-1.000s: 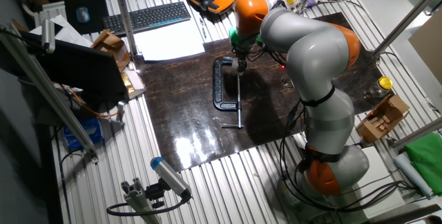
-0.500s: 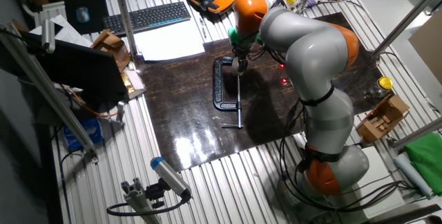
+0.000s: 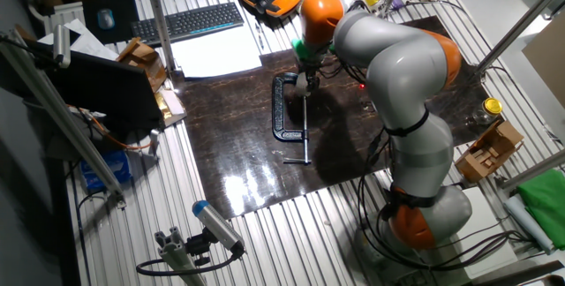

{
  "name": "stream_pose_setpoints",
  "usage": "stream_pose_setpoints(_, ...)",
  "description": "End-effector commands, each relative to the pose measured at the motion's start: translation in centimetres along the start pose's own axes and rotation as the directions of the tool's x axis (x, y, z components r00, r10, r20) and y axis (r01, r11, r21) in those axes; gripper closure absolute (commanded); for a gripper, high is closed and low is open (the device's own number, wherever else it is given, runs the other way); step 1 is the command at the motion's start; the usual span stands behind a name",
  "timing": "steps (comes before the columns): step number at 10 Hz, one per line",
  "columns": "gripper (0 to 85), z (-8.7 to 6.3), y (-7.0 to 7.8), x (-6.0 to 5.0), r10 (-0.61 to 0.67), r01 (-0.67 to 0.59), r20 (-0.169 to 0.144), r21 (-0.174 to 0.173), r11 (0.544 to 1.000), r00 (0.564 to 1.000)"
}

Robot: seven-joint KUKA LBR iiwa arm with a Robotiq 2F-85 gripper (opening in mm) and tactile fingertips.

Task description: Screw the lid onto the jar

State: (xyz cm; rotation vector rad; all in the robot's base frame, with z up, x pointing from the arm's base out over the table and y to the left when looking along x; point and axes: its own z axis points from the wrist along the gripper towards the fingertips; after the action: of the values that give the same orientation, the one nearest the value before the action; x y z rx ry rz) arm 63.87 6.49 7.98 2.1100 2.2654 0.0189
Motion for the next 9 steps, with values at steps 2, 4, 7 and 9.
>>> stream_pose_setpoints(2,0.0,0.12,0.00,0.10,-0.710,0.710,-0.047,-0.031,0.704,0.702)
stream_pose_setpoints(4,0.0,-0.11,0.02,0.10,-0.848,0.848,-0.030,-0.023,0.529,0.528)
stream_pose_setpoints(7,0.0,-0.14,0.02,0.18,-0.953,0.952,0.027,-0.045,0.301,0.303)
stream_pose_setpoints(9,0.0,-0.20,0.04,0.20,-0.989,0.989,0.025,-0.032,0.144,0.145)
